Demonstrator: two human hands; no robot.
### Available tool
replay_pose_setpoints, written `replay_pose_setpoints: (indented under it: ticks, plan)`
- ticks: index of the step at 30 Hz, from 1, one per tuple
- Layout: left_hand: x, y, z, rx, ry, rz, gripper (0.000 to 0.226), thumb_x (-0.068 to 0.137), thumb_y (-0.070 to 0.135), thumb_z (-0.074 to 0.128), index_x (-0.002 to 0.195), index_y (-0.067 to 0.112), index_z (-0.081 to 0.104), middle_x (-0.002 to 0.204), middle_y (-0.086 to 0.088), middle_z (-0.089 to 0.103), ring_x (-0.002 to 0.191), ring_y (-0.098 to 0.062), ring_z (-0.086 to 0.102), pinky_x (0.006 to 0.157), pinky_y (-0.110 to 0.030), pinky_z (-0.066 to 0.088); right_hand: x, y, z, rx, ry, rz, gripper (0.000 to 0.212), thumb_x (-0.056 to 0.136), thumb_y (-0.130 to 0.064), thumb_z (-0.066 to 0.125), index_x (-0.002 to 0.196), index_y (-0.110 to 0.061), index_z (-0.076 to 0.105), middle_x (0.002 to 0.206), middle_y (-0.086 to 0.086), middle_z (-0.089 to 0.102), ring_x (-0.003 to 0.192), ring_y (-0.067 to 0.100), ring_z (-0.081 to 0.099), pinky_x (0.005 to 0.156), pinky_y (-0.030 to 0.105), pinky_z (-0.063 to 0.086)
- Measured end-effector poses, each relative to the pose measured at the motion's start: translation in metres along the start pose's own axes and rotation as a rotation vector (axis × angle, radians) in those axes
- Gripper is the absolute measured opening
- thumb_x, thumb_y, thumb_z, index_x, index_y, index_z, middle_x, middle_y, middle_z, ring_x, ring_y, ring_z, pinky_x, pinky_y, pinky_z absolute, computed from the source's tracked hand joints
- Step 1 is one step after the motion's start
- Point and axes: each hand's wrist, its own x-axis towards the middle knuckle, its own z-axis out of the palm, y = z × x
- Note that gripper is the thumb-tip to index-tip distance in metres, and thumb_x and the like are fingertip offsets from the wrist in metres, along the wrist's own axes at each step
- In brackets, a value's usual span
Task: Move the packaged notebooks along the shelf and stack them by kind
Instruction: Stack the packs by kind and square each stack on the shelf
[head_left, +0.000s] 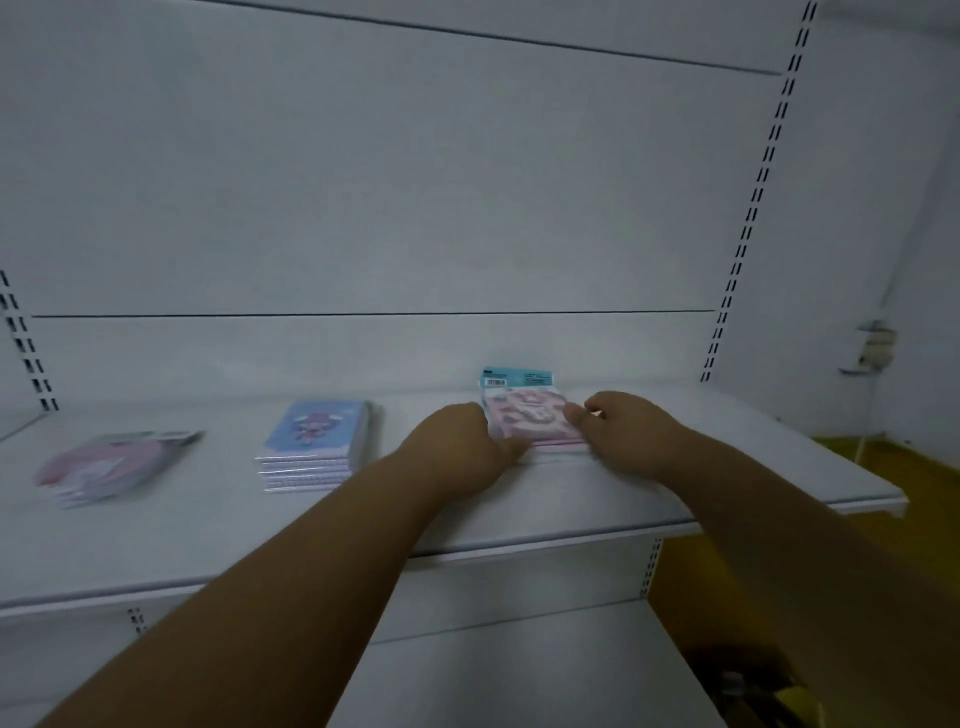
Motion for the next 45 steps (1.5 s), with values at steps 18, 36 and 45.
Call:
replay_pose_setpoints:
  ticks: [18, 36, 45]
  plan:
    - [0.014, 0.028, 0.012, -0.864, 0.282, -0.304, 0.038, 0.071, 0.001, 0.076, 0.097, 0.021, 0.058, 0.089, 0.003, 0.069, 0.065, -0.01, 0.069, 0.043, -0.016, 0.051, 0.013, -0.004, 0.009, 1.016, -0.016, -0.027, 0.035, 0.086, -0.014, 0.068, 0.12, -0.012, 0.06, 0.101, 0.003, 0.071, 0.08, 0.013, 0.072, 0.061, 0.026, 0.059]
    - [-0.01, 0.005, 0.007, -0.669, 0.046, -0.094, 0.036, 0.095, 0.017, 0.05, 0.13, 0.024, 0.051, 0.123, 0.005, 0.064, 0.101, -0.008, 0.06, 0.079, -0.017, 0.045, -0.017, -0.023, 0.022, 0.828, -0.089, -0.022, 0.043, 0.099, -0.031, 0.046, 0.137, -0.015, 0.035, 0.132, 0.008, 0.056, 0.112, 0.023, 0.06, 0.101, 0.038, 0.045]
    - [-0.007, 0.005, 0.005, -0.455, 0.109, -0.149, 0.031, 0.094, 0.018, 0.052, 0.125, 0.018, 0.055, 0.122, 0.0, 0.065, 0.102, -0.015, 0.059, 0.084, -0.028, 0.045, -0.001, -0.009, 0.014, 0.641, -0.083, -0.138, 0.034, 0.095, -0.036, 0.053, 0.123, -0.016, 0.055, 0.116, 0.004, 0.067, 0.101, 0.019, 0.065, 0.095, 0.041, 0.05]
